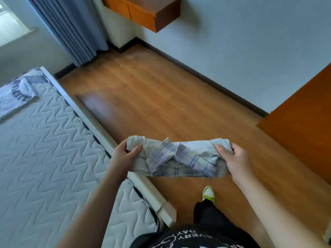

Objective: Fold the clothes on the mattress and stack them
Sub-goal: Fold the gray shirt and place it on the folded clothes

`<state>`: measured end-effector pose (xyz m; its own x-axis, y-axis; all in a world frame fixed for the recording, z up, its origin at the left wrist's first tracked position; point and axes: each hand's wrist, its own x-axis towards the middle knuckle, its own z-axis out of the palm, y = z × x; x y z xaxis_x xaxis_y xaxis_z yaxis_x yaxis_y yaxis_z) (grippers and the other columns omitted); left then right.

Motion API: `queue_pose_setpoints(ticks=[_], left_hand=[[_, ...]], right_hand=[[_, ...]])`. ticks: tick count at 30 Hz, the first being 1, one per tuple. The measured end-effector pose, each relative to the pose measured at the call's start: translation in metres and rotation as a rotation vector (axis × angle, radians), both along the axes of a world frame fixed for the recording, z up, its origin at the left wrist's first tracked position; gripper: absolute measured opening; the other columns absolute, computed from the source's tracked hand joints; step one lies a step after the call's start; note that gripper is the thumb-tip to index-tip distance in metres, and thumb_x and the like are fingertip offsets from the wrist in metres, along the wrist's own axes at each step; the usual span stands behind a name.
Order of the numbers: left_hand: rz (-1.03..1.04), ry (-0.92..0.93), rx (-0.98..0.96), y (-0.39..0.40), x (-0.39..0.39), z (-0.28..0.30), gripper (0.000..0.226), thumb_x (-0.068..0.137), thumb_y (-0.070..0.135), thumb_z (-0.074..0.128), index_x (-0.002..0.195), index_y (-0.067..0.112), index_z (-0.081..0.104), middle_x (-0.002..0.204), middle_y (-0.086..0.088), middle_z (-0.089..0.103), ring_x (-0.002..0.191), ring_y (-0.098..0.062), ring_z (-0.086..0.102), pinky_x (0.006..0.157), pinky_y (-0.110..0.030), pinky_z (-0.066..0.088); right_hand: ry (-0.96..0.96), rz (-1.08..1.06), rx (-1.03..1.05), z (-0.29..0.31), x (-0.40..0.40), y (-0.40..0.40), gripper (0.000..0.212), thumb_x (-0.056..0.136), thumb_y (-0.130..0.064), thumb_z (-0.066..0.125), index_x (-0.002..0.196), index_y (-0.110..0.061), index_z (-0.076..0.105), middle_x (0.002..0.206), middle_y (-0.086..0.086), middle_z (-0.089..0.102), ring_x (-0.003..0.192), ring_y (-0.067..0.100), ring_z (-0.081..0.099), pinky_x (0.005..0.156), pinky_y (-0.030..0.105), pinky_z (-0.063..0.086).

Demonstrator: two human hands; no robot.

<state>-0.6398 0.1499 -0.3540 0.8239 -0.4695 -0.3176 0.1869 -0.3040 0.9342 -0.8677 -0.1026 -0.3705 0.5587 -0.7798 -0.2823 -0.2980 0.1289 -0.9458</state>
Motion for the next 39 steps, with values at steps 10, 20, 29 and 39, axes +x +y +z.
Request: queue_pose_setpoints(ticks=[10,20,29,39], left_hand=[[0.222,0.052,0.038,-0.084,0.012,0.011,0.014,0.088,0.023,0.071,0.100,0.017,0.070,0.096,-0.010,0.074,0.090,-0.029,0.071,0.079,-0.047,0.060],[0.463,0.091,0.013,-0.052,0.076,-0.004,0.009,0.085,0.023,0.073,0.094,0.022,0.072,0.094,-0.009,0.075,0.089,-0.029,0.072,0.080,-0.047,0.059],[0.707,0.066,-0.023,0.007,0.192,-0.011,0.004,0.087,0.019,0.071,0.091,0.020,0.072,0.086,-0.006,0.075,0.082,-0.024,0.072,0.066,-0.033,0.059],[0.753,0.051,-0.038,0.027,0.352,-0.001,0.013,0.085,0.022,0.074,0.096,0.017,0.071,0.094,-0.016,0.073,0.088,-0.030,0.071,0.075,-0.043,0.060]], right_hand=[[0.006,0.174,0.059,0.001,0.057,-0.114,0.004,0.087,-0.035,0.070,0.089,-0.039,0.072,0.085,-0.008,0.076,0.075,0.010,0.072,0.055,0.018,0.052],[0.035,0.359,0.116,-0.010,0.167,-0.119,0.011,0.088,-0.032,0.070,0.092,-0.022,0.073,0.089,-0.003,0.076,0.080,0.014,0.073,0.062,0.024,0.056],[0.049,0.606,0.048,-0.007,0.364,-0.083,0.022,0.077,-0.043,0.074,0.090,-0.025,0.074,0.087,0.000,0.077,0.078,0.017,0.073,0.065,0.030,0.056],[0.015,0.659,0.024,0.015,0.546,-0.060,0.011,0.085,-0.035,0.073,0.089,-0.026,0.074,0.085,-0.004,0.076,0.074,0.015,0.073,0.054,0.020,0.053]])
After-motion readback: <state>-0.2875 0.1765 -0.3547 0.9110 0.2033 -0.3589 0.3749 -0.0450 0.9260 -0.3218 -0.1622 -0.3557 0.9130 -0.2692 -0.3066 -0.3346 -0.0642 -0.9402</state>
